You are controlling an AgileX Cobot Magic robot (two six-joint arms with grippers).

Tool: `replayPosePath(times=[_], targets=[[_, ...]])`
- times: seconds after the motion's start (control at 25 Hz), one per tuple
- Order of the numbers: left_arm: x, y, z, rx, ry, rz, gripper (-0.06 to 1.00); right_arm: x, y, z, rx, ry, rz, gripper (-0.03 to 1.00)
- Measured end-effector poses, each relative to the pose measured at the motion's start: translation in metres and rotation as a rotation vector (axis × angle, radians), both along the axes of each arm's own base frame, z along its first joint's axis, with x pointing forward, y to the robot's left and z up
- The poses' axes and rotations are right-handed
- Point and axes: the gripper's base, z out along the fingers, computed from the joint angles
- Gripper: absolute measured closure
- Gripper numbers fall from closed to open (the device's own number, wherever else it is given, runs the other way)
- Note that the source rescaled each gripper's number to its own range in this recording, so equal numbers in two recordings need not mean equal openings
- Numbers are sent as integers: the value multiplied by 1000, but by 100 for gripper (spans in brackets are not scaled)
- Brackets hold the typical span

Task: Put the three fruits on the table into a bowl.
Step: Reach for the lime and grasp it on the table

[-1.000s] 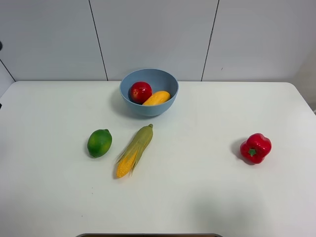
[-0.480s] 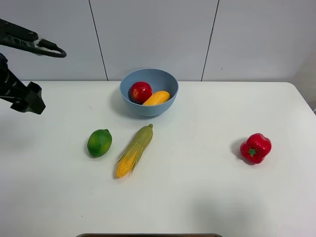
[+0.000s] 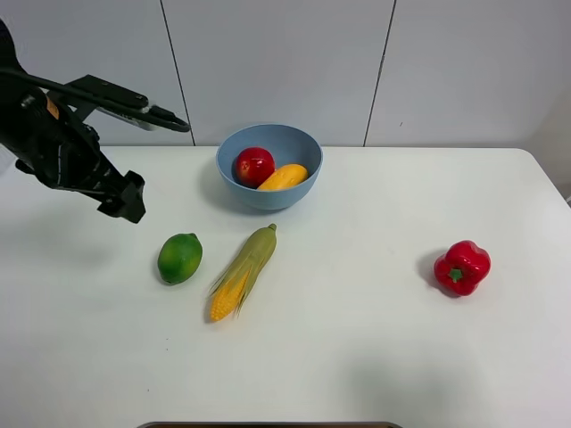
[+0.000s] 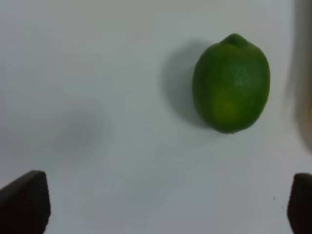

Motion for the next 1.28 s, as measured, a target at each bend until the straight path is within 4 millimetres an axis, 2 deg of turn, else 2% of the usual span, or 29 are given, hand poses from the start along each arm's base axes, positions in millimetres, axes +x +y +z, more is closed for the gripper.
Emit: replayPosePath(times=[0.4, 0.72, 1.28], targets=[[24, -13, -42, -19, 50, 78, -6, 0, 0, 0, 0, 0, 0, -3], [26, -36, -70, -58, 116, 84, -6, 0, 0, 0, 0, 0, 0, -3], [34, -44, -107, -40, 178, 88, -6, 0, 0, 0, 0, 0, 0, -3]])
